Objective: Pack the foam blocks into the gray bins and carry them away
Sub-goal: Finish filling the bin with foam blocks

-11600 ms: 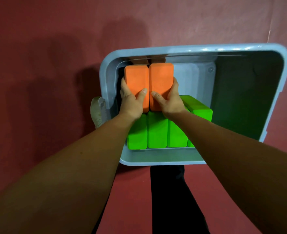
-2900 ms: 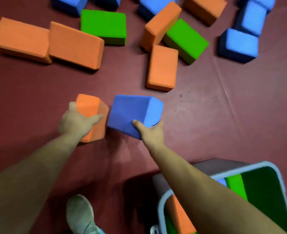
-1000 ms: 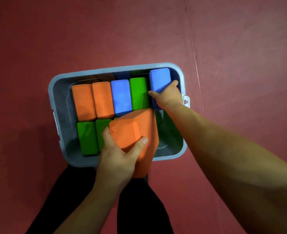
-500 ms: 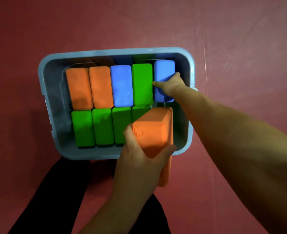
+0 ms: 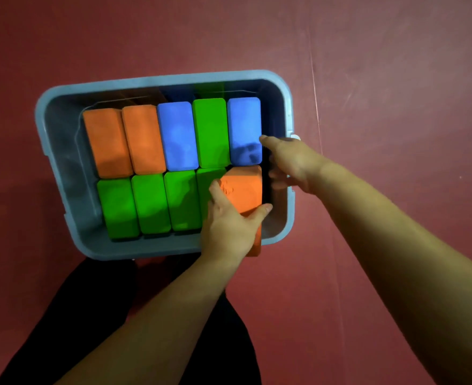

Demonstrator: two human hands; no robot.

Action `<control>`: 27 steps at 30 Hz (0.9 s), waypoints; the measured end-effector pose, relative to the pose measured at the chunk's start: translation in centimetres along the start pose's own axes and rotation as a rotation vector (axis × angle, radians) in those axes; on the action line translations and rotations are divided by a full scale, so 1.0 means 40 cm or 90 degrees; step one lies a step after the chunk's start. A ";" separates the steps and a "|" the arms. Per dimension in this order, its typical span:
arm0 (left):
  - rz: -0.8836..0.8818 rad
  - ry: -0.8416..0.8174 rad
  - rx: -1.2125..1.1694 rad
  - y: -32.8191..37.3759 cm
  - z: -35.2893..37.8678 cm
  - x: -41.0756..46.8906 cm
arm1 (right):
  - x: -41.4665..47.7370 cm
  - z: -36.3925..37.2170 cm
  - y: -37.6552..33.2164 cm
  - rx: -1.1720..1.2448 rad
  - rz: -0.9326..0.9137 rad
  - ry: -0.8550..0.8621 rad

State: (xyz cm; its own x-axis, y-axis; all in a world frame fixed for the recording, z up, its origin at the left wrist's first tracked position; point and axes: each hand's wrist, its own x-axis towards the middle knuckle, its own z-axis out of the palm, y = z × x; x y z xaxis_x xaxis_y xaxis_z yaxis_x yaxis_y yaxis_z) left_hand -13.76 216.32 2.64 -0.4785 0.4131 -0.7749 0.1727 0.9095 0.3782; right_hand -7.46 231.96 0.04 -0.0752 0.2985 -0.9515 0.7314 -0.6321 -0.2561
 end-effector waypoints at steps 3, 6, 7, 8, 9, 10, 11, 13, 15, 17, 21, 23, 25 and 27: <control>-0.019 -0.021 -0.007 -0.023 0.042 0.061 | -0.051 -0.021 0.058 0.005 0.111 -0.089; -0.028 -0.080 -0.012 -0.049 0.066 0.116 | -0.062 -0.006 0.121 0.078 0.135 -0.164; -0.027 -0.116 -0.010 -0.060 0.071 0.130 | -0.056 0.002 0.138 0.105 0.128 -0.157; -0.019 -0.149 -0.015 -0.073 0.078 0.141 | -0.047 0.011 0.156 0.117 0.122 -0.137; -0.014 -0.171 -0.027 -0.085 0.082 0.149 | -0.037 0.018 0.172 0.120 0.114 -0.117; -0.014 -0.177 -0.039 -0.099 0.085 0.157 | -0.028 0.026 0.185 0.119 0.110 -0.097; -0.014 -0.172 -0.042 -0.114 0.090 0.165 | -0.017 0.033 0.200 0.122 0.106 -0.081; -0.012 -0.140 -0.016 -0.137 0.099 0.188 | 0.002 0.049 0.222 0.071 0.057 -0.065; -0.019 -0.111 0.003 -0.147 0.105 0.211 | 0.016 0.060 0.233 -0.093 -0.017 -0.039; -0.032 -0.100 0.022 -0.153 0.113 0.235 | 0.035 0.073 0.243 -0.240 -0.050 0.016; -0.026 -0.099 0.075 -0.155 0.122 0.276 | 0.072 0.104 0.251 -0.378 -0.084 0.104; -0.023 -0.103 0.123 -0.150 0.120 0.297 | 0.090 0.119 0.253 -0.404 -0.089 0.123; -0.010 -0.086 0.227 -0.142 0.117 0.315 | 0.104 0.131 0.250 -0.425 -0.093 0.137; -0.004 -0.058 0.330 -0.134 0.110 0.321 | 0.113 0.144 0.242 -0.448 -0.098 0.148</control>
State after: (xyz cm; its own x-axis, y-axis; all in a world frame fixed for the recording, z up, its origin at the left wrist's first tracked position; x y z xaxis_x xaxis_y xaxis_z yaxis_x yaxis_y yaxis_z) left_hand -17.05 216.97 -11.58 -0.4088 0.3887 -0.8257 0.5846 0.8063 0.0902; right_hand -4.64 223.06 -7.72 -0.1232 0.5391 -0.8332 0.9902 0.0107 -0.1395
